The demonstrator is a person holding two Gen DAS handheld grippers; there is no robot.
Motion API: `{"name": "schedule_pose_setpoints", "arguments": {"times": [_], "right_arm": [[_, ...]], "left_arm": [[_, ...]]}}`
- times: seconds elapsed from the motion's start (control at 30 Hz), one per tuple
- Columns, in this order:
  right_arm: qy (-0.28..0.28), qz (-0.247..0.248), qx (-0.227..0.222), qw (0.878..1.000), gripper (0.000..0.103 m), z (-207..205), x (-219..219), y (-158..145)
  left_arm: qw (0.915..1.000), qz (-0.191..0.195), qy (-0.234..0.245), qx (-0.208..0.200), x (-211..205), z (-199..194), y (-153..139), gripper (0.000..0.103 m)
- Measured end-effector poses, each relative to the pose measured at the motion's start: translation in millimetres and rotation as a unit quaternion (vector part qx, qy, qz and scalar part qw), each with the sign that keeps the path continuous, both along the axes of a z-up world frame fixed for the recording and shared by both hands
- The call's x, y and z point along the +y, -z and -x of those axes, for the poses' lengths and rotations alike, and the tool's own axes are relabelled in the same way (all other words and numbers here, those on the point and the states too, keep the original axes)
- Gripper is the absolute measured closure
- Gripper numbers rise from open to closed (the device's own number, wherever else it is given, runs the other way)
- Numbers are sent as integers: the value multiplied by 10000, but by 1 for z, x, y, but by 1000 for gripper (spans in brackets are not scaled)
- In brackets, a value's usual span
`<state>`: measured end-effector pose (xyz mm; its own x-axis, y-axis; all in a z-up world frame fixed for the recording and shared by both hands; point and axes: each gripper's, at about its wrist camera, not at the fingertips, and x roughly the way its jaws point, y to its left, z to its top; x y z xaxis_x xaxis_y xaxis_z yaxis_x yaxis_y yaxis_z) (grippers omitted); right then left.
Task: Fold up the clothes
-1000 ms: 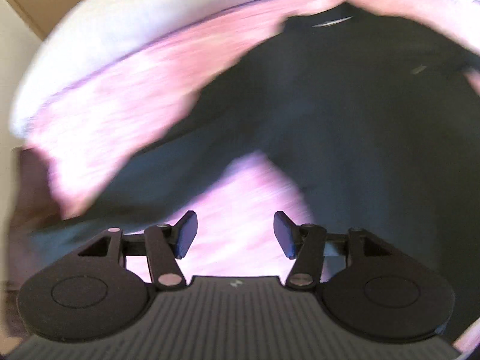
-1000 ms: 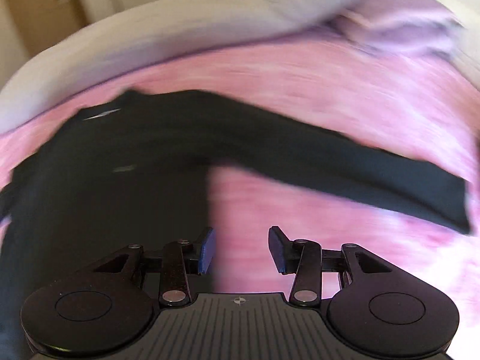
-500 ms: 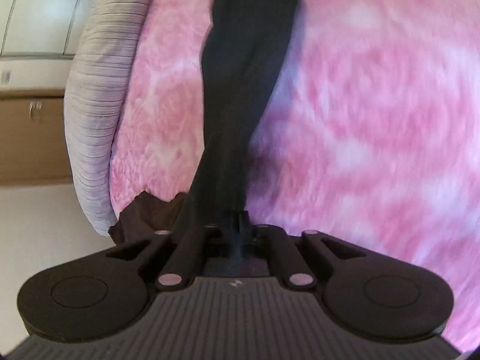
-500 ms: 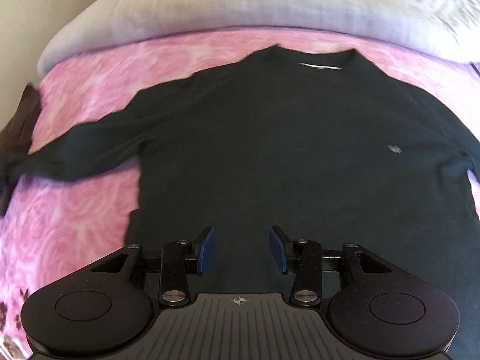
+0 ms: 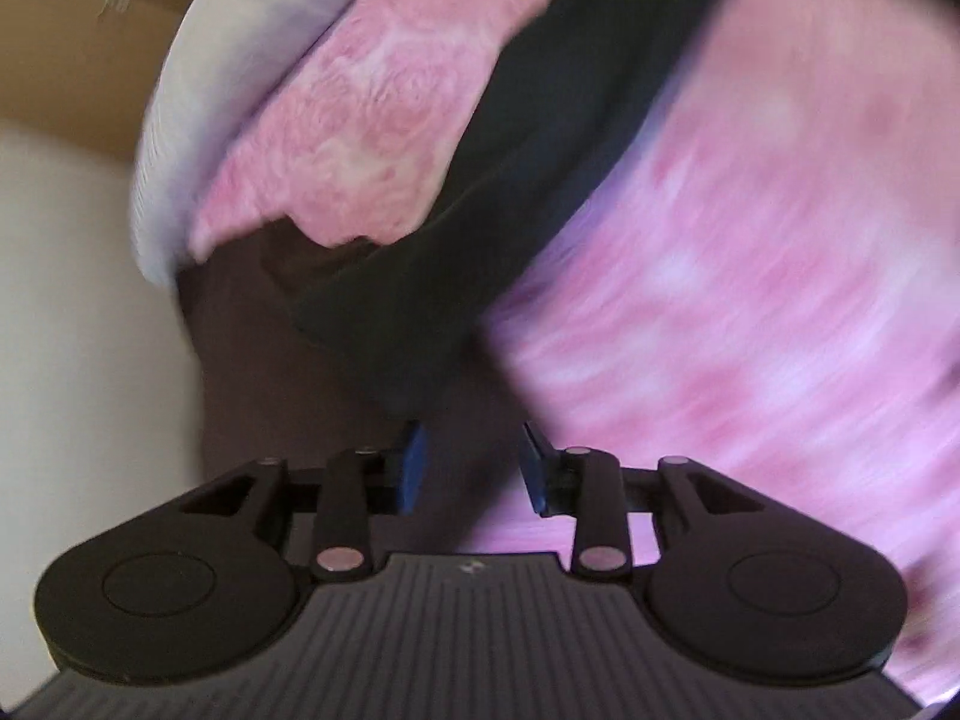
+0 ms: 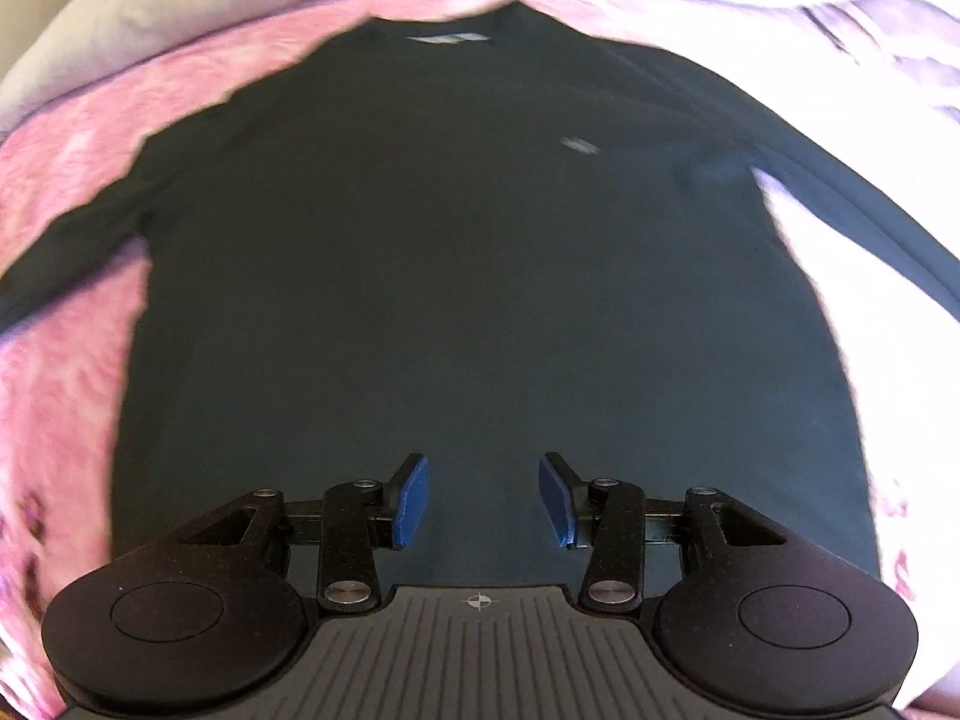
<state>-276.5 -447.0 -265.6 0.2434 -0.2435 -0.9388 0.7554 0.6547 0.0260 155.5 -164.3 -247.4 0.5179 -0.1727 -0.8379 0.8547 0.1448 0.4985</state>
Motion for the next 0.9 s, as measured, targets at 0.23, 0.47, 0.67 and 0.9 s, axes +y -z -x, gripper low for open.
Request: {"name": "schedule_pose_setpoints", "arguments": {"times": [0.23,0.47,0.67,0.9], "right_arm": [[561,-16,373,9977,57,133,-36,13],[467,-536,-271,9971,57,242,-70,40],[-63,-439,-547,9975,57,281,-83,36],[163,-269,-1477,9885,57,299,-92,48]], "left_arm": [[9839,833,-351,1539,-19,136,-17,70],[9710,856,-682,2126,-45,271,10,69],[9732,753,-1188,1819,-41,302,20,72],[9485,1412,-1296,2521,-15,276,13,72]]}}
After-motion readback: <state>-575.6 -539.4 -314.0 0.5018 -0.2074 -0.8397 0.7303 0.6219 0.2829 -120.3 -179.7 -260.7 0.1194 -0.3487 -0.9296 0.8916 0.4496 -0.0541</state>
